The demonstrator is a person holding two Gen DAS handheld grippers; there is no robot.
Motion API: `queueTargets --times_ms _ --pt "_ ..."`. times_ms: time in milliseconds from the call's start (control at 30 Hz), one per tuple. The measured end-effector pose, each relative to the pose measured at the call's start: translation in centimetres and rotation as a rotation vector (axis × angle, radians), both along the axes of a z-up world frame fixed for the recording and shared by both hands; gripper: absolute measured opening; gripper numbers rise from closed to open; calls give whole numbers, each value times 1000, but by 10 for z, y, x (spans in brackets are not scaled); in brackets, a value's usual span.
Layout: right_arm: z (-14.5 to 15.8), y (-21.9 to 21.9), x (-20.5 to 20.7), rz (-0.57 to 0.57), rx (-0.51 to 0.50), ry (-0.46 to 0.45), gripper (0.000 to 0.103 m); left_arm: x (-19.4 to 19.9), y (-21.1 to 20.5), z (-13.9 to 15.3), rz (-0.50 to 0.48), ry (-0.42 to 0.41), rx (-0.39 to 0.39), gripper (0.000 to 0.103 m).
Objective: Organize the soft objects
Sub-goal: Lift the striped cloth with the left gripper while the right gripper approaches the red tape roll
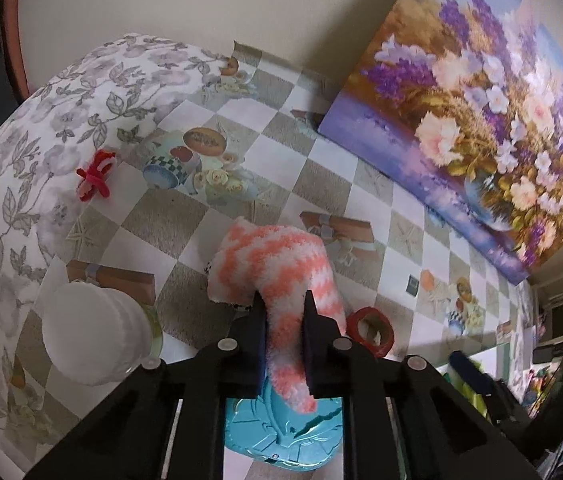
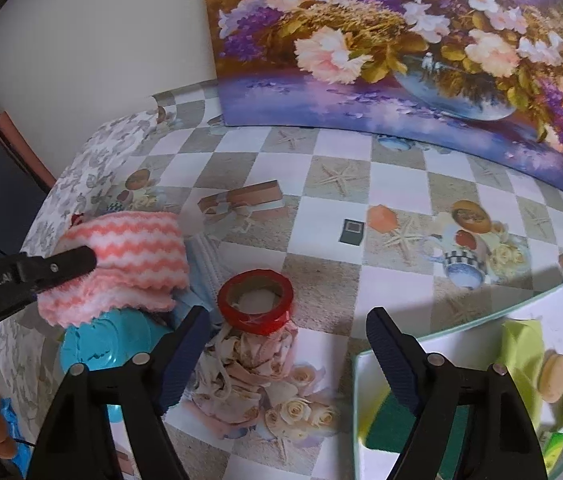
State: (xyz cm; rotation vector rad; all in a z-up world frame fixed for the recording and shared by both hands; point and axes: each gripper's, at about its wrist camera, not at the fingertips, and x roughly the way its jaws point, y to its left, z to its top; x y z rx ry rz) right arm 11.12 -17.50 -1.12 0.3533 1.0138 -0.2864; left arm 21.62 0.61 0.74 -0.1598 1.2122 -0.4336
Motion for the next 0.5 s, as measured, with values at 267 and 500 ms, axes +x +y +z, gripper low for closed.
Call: queueTargets --times_ms 267,500 --pt "-18 3 14 37 24 16 77 3 6 2 31 -12 -35 15" --pt "-38 2 24 49 36 46 74 4 6 -4 37 4 -41 15"
